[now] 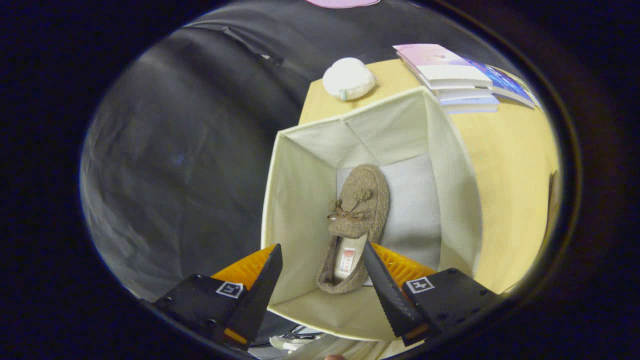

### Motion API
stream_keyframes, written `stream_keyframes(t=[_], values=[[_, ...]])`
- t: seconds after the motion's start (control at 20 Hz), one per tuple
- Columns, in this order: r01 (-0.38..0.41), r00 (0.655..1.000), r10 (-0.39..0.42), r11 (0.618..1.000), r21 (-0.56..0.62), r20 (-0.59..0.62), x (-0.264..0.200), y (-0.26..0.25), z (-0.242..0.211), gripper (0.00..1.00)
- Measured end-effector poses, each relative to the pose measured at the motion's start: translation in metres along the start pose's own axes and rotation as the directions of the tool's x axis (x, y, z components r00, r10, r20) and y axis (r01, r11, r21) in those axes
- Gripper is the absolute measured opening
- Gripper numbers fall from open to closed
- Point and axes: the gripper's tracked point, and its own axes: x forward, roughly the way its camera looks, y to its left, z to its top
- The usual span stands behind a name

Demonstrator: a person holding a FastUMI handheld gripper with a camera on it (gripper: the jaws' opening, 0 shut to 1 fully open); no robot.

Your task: Open the storage box then place both shoes into the box .Put the left shoe in first, then the right shoe, with the right side of both shoes facing outward in a uniform manner.

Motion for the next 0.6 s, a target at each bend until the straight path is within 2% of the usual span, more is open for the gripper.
stream_keyframes(t=[0.1, 0.25, 0.6], values=[[-0.038, 0.999, 0.038, 0.999, -0.004, 0.032, -0.021, 0.004, 0.007, 1.00], [-0.046, 0.995, 0.049, 0.998, -0.033, 0.087, -0.061, -0.004, 0.013, 1.00], [-0.003, 0.981, 0.009, 1.000, -0.031, 0.196, -0.140, -0.053, 0.022, 1.00]])
